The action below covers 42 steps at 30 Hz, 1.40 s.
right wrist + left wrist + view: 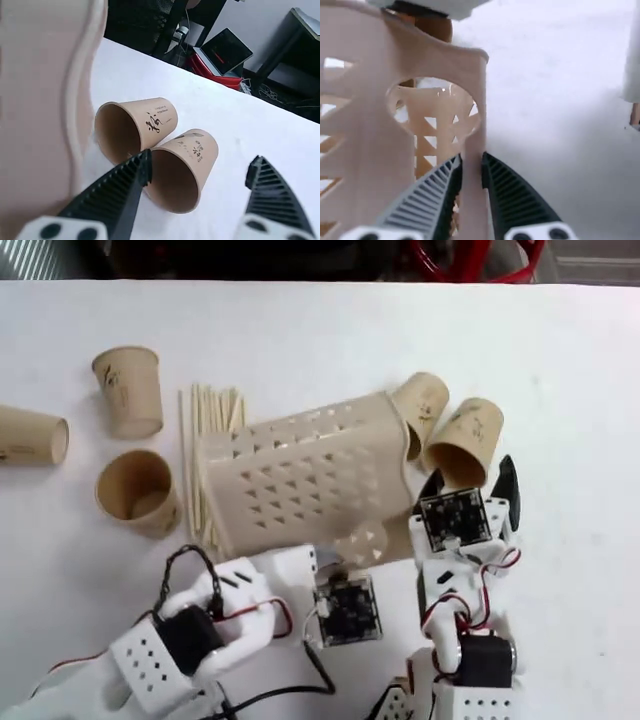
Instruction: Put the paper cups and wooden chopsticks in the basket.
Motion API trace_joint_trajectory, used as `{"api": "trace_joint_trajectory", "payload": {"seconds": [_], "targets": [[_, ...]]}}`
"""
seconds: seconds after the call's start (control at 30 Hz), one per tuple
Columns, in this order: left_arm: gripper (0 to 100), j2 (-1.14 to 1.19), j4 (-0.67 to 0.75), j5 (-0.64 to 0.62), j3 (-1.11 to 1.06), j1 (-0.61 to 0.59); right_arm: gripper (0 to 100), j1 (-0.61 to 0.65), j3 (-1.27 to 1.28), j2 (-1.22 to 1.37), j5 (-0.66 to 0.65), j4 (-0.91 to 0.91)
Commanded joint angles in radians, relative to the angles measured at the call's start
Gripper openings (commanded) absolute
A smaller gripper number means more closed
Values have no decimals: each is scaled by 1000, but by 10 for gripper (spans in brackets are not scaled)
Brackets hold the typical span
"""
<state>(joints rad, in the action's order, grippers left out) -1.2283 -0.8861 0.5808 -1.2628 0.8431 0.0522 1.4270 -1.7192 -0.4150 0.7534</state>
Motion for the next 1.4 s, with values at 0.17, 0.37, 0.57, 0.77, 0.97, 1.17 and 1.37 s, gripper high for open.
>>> {"api": "trace_joint_trajectory", "payload": {"seconds": [0.17,0.37,0.57,0.77,0.97,1.17,1.37], "targets": [[23,-114,0,51,-43,64,305,101,17,7,-5,-42],[142,-130,15,23,-55,18,304,28,17,7,-12,15],[188,-130,57,-41,-48,-1,304,19,17,7,-91,73],[188,-131,-12,-41,25,2,304,42,21,7,-89,77],[187,-191,-103,-51,187,-28,304,-33,15,7,-94,107],[187,-312,-107,-258,199,-357,243,-159,-57,16,-192,332],[188,-305,-34,-361,37,-656,260,-239,-64,16,-258,438]]}}
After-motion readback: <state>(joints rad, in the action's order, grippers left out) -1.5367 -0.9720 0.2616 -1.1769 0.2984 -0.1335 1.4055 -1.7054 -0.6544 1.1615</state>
